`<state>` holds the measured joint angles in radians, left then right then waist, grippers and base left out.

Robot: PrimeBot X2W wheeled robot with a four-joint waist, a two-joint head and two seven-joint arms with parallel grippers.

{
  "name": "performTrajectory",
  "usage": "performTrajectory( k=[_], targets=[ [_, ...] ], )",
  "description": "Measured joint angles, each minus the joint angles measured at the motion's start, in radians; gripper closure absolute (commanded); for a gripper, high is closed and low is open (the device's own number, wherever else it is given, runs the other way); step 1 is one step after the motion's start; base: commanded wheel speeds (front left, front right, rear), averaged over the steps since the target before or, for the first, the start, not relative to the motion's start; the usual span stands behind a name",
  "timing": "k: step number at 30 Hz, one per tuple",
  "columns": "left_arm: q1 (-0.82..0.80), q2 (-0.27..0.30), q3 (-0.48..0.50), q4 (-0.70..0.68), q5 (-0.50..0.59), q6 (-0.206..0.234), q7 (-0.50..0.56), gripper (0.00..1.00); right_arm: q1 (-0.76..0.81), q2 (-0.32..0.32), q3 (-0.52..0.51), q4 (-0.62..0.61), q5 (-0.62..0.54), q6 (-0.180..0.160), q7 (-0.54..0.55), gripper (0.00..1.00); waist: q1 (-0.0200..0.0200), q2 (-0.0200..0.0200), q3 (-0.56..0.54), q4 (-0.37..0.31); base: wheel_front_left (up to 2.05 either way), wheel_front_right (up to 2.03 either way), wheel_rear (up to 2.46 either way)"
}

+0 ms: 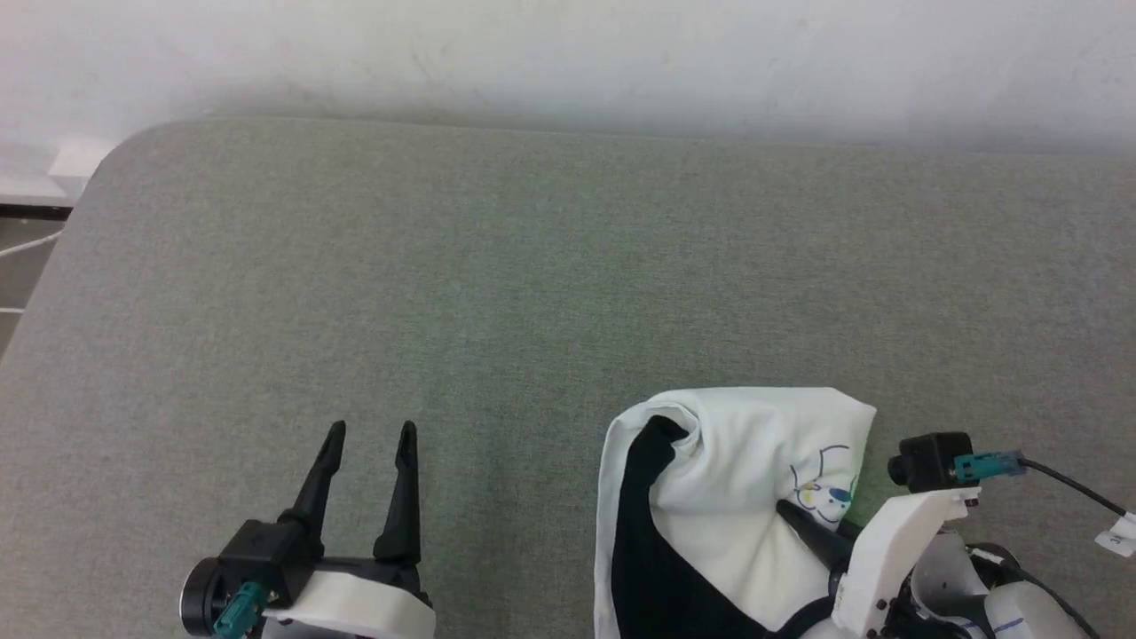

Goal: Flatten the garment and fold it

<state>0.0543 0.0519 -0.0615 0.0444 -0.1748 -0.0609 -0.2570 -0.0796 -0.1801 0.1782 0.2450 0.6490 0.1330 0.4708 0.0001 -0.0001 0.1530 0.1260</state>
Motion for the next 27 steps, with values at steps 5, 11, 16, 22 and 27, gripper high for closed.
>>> performTrajectory(
  k=[5, 11, 16, 22, 27],
  targets=[
    [-0.002, 0.000, -0.010, 0.000, -0.003, -0.002, 0.000, 0.00, -0.036, -0.057, 0.067, -0.016, -0.027, 0.001, 0.004, 1.00, 0.0000, 0.0000, -0.006, -0.043, 0.00, 0.00, 0.00],
    [-0.043, 0.000, -0.058, -0.009, -0.004, -0.006, 0.000, 0.00, -0.123, -0.231, 0.155, -0.084, -0.057, 0.000, 0.098, 1.00, 0.0000, 0.0000, 0.001, -0.127, 0.00, 0.00, 0.00],
    [-0.098, -0.001, -0.093, -0.016, -0.001, -0.006, 0.000, 0.00, -0.234, -0.394, 0.217, -0.122, -0.075, 0.000, 0.158, 1.00, 0.0000, 0.0000, 0.030, -0.207, 0.00, 0.00, 0.00],
    [-0.181, -0.002, -0.110, -0.022, 0.022, -0.010, 0.000, 0.00, -0.361, -0.575, 0.242, -0.074, -0.123, 0.000, 0.143, 1.00, 0.0001, 0.0000, 0.111, -0.275, 0.00, 0.00, 0.00],
    [-0.245, -0.002, -0.117, -0.044, 0.054, -0.028, 0.000, 0.00, -0.426, -0.677, 0.239, 0.016, -0.158, 0.000, 0.069, 1.00, 0.0002, 0.0002, 0.203, -0.308, 0.00, 0.00, 0.00]
  ],
)
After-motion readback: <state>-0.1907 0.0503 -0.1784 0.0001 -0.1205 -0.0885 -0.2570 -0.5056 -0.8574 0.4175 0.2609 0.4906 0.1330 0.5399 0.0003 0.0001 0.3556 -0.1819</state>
